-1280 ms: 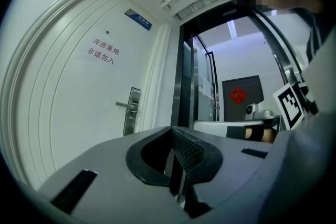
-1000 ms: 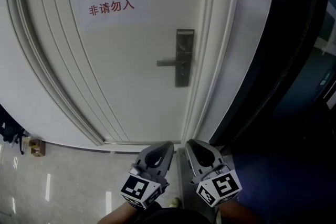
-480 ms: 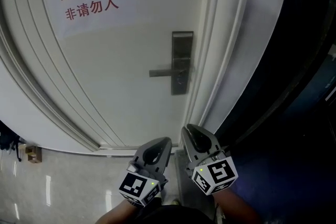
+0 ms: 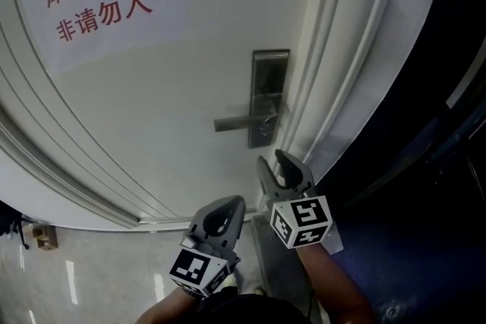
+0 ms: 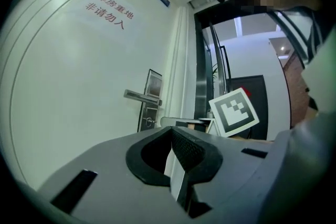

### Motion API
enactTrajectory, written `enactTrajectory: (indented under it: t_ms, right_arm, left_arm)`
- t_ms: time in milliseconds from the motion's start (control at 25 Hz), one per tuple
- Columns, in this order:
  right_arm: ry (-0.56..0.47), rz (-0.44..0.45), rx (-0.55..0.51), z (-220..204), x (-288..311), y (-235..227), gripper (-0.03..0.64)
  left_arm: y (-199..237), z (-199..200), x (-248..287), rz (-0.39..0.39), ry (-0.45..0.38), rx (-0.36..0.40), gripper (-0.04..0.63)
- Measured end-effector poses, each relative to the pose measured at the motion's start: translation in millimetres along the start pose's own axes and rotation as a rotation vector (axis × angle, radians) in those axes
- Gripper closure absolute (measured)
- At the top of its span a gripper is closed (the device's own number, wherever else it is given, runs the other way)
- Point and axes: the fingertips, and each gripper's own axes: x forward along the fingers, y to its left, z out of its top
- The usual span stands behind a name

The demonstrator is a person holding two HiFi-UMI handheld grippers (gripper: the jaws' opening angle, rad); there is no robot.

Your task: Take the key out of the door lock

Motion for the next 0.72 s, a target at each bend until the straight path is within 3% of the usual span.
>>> enactTrajectory:
  t_ms: [280,720]
  right_arm:
    - [0.034,-0.112,-0.005,-15,45,-29,0.457]
    - [0.052,-0.15,0.002,-19,78,-39,0.428]
  left_arm:
    - [30,-10,17,-0.033,0.034,-0.009,0.589]
    - [47,-12,30,-0.064,0.043,-0.038,0.589]
